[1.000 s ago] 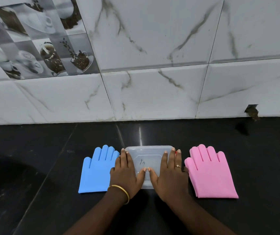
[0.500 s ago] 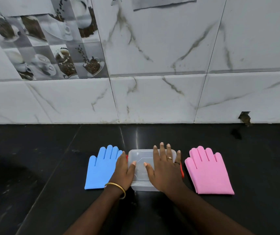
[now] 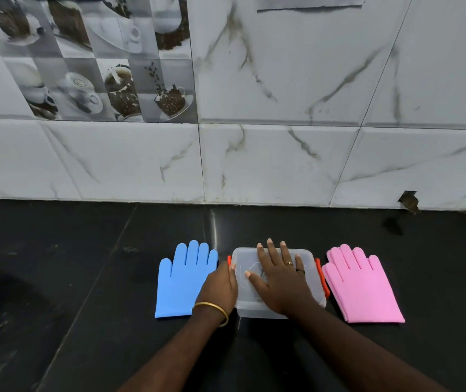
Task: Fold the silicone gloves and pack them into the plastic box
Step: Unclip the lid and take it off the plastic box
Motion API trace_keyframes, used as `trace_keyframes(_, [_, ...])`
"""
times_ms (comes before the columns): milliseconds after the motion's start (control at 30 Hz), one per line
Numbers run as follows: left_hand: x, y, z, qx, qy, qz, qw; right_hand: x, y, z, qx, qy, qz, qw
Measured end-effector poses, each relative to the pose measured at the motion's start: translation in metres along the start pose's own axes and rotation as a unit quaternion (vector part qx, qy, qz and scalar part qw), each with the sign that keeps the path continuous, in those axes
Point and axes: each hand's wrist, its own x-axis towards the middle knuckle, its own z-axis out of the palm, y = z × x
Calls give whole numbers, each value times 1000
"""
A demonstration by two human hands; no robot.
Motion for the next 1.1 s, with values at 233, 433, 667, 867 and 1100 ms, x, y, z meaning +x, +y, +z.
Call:
trace_keyframes(233, [2, -14, 2, -81, -11, -67, 994, 0, -1, -5, -4, -13, 0, 1000])
trace_keyframes(433, [6, -19, -7, -66, -75, -115, 988, 0, 1, -3, -7, -16, -4, 1000])
trace_keyframes(667, [11, 20, -39, 89, -73, 108, 987, -1, 1, -4, -3, -13, -8, 1000])
trace_keyframes(867, [24, 78, -37, 238, -340, 187, 890, -1, 4, -13, -2, -68, -31, 997])
trace_keyframes(1100, [33, 117, -21, 332, -367, 157, 855, -8, 34, -31, 30, 54, 27, 998])
